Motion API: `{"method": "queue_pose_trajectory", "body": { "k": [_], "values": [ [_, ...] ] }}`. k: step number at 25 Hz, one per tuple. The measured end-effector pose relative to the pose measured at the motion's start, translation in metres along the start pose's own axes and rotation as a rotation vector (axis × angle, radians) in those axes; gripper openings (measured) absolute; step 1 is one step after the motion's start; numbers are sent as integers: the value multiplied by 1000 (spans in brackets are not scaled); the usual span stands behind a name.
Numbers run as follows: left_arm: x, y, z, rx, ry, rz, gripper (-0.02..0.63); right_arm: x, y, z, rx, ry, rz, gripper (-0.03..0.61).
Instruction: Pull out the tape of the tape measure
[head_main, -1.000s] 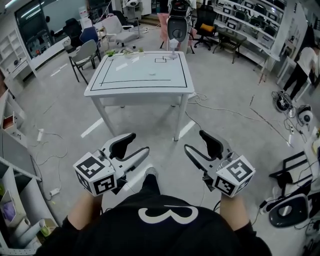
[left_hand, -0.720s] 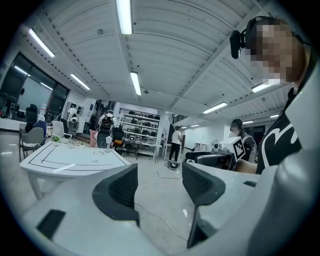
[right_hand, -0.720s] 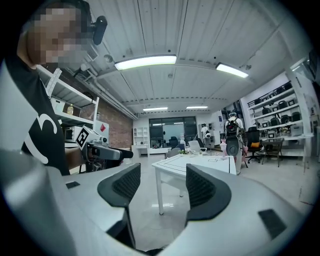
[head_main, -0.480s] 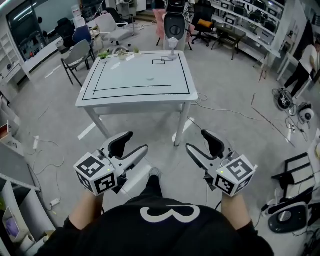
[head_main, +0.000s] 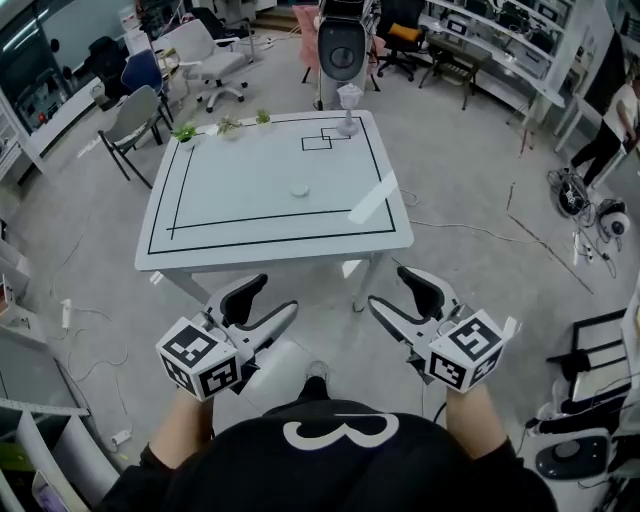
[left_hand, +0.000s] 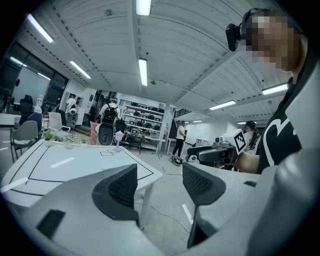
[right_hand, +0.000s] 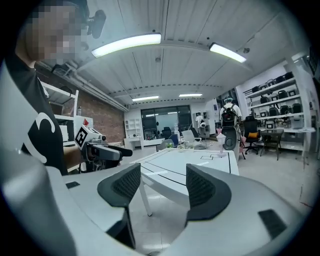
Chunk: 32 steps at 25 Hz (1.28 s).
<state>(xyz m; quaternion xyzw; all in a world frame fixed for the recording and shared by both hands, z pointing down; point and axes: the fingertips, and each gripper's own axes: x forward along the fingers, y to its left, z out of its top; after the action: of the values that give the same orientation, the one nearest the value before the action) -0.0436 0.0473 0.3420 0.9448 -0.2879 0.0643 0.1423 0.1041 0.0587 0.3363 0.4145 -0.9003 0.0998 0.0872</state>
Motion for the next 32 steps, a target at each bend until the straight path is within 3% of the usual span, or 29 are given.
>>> {"method": "queue_pose_trajectory", "body": {
  "k": [3, 7, 13, 20, 32],
  "values": [
    [24, 42, 2, -48, 7, 11, 267, 41, -28, 3, -25, 52, -6, 262],
    [51, 92, 2, -47, 39, 12, 267, 85, -57, 8, -20, 70, -18, 262],
    [82, 132, 3, -55, 78, 2, 267, 118, -74, -3, 4, 116, 15, 262],
    [113, 166, -5, -24, 137, 3, 267, 139, -96, -17, 49, 132, 35, 262],
    [173, 232, -8, 77, 236, 20, 267, 192, -155, -11, 51, 173, 81, 262]
  ]
}}
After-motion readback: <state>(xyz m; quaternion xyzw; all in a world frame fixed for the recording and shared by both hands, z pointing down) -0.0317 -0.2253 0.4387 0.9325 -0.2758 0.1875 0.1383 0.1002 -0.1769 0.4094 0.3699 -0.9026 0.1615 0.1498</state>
